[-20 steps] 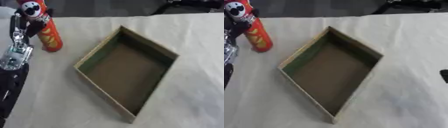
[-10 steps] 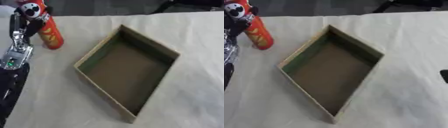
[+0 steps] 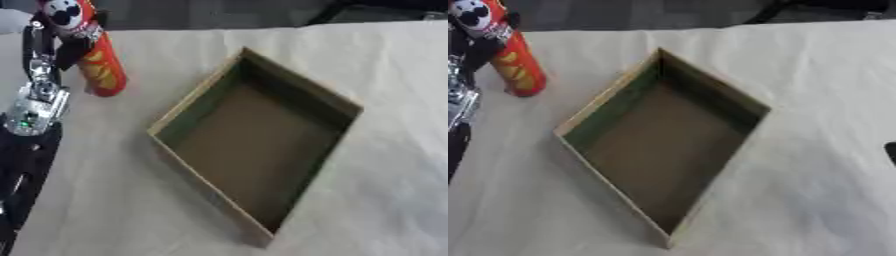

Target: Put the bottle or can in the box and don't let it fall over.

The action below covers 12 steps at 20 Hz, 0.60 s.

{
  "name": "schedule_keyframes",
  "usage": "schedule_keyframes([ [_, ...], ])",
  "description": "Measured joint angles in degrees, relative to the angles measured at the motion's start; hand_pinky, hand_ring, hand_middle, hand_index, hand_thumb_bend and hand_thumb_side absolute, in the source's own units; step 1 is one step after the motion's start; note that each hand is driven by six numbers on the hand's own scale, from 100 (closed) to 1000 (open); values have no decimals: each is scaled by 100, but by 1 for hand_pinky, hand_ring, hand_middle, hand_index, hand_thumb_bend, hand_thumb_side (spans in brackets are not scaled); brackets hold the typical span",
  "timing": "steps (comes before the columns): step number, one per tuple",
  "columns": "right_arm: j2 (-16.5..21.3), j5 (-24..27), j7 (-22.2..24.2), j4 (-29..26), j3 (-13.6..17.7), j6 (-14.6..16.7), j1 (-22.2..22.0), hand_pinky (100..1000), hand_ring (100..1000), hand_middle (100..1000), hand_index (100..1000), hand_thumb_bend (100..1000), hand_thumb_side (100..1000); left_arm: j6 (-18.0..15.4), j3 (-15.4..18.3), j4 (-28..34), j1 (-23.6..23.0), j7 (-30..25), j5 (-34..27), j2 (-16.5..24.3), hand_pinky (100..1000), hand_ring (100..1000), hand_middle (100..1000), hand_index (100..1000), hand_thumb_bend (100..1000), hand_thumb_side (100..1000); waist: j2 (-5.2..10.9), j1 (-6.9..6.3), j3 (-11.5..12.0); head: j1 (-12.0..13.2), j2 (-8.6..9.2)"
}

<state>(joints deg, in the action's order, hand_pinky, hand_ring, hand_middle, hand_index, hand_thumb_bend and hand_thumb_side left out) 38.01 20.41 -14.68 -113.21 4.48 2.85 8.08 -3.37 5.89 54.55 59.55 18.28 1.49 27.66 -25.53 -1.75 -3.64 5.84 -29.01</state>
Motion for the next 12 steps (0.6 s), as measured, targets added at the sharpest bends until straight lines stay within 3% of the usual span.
schedule_keyframes([
  [4, -10, -5, 11, 0, -1, 10, 2, 840, 787, 932, 845, 501, 100, -81, 12, -72, 5, 14, -160, 0, 902, 653, 511, 652, 516, 285, -18, 1, -21, 10, 1],
  [5, -13, -5, 13, 0, -1, 10, 5, 840, 787, 931, 845, 500, 100, -110, 17, -84, 10, 8, -199, 0, 867, 591, 486, 628, 495, 276, -24, 1, -21, 11, 2],
  [8, -41, -7, 21, 0, -2, 5, 24, 840, 786, 931, 845, 500, 100, -209, 28, -120, 23, -20, -307, 0, 843, 568, 469, 620, 475, 271, -30, 1, -28, 13, 3],
  [9, -42, -8, 23, 0, -4, 3, 25, 840, 785, 931, 845, 498, 100, -238, 29, -128, 25, -26, -346, 0, 794, 507, 411, 574, 389, 247, -30, 1, -31, 13, 3],
  [12, -43, -11, 27, 0, -14, 4, 26, 840, 784, 929, 844, 496, 100, -316, 35, -175, 38, -50, -538, 0, 716, 440, 306, 477, 209, 194, -31, 2, -40, 13, 4],
])
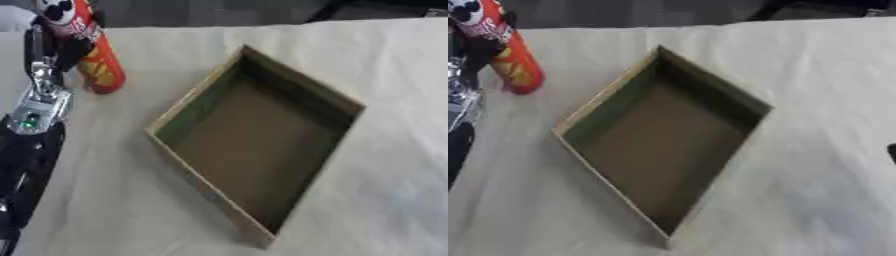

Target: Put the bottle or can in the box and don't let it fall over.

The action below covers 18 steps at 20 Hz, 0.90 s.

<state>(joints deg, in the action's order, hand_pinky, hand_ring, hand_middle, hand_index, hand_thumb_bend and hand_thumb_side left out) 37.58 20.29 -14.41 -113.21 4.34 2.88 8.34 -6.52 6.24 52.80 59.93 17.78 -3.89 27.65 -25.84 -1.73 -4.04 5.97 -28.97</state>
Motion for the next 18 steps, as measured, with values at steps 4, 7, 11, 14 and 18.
schedule_keyframes([
  [4, 0, -7, 4, 0, -5, 0, -1, 840, 780, 927, 842, 491, 100, -32, 1, -30, 4, -31, -287, 0, 572, 363, 222, 347, 100, 150, 0, -2, -7, 0, 0],
  [7, 0, -7, 4, 0, -13, 0, -1, 840, 779, 926, 842, 490, 100, 1, 1, -51, 13, -4, -406, 6, 479, 302, 159, 279, 100, 252, 0, -7, -8, 0, -3],
  [11, 0, -7, 10, 0, -13, 9, -3, 840, 780, 926, 842, 487, 100, 66, -1, -65, 25, 102, -401, 10, 407, 238, 100, 194, 100, 277, 1, -7, -15, 0, -6],
  [14, 0, -6, 10, 0, -13, 13, -10, 840, 780, 927, 842, 485, 100, 42, -3, -66, 25, 146, -337, 25, 334, 179, 100, 143, 100, 301, 1, -7, -16, 0, -10],
  [18, 0, -2, 6, 0, -13, 16, -20, 840, 780, 927, 842, 483, 100, -7, -9, -45, 13, 143, -271, 25, 307, 161, 100, 127, 100, 287, 4, -6, -15, -3, -25],
])
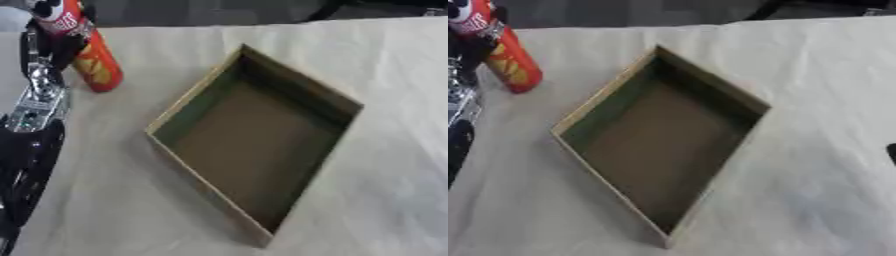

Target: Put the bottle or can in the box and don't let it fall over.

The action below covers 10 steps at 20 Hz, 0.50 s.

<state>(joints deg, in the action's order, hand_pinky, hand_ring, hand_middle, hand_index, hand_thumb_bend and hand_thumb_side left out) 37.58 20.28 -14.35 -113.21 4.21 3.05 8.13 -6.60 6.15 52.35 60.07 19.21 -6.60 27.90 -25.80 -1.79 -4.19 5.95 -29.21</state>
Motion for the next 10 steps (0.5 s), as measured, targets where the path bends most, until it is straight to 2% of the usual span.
schedule_keyframes([
  [5, 0, 19, -10, 0, 0, 4, -28, 841, 781, 928, 843, 482, 100, 121, -95, 214, -11, -92, -58, -34, 288, 152, 100, 117, 100, 288, 38, 14, 43, -58, -98],
  [10, 1, 62, -27, 0, 3, -7, -122, 842, 782, 929, 844, 478, 100, 510, -270, 810, -10, -165, -234, -100, 287, 158, 100, 118, 100, 312, 221, 36, 134, -186, -229],
])
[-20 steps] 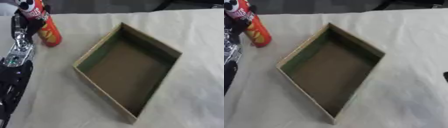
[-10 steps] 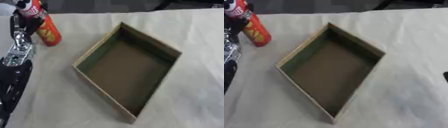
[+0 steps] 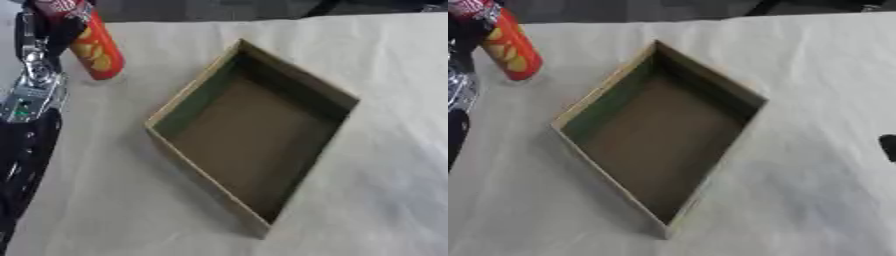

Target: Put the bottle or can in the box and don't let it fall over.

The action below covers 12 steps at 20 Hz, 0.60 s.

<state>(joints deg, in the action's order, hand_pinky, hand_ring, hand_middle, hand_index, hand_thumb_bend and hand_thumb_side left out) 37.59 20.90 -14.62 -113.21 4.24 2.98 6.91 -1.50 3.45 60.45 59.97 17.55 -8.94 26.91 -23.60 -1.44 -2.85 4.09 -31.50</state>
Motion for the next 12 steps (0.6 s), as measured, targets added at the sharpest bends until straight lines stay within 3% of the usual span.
schedule_keyframes([
  [4, 1, 34, -30, 0, 32, 2, -99, 842, 782, 929, 844, 483, 100, 321, -287, 846, -28, -253, -301, -139, 288, 160, 100, 119, 100, 302, 147, 23, 127, -75, -91],
  [12, 13, 111, -186, 0, 149, 4, -304, 843, 784, 930, 845, 486, 100, 1053, -964, 2663, -528, -688, -711, -429, 295, 160, 100, 121, 100, 294, 448, -9, 395, -248, -311],
])
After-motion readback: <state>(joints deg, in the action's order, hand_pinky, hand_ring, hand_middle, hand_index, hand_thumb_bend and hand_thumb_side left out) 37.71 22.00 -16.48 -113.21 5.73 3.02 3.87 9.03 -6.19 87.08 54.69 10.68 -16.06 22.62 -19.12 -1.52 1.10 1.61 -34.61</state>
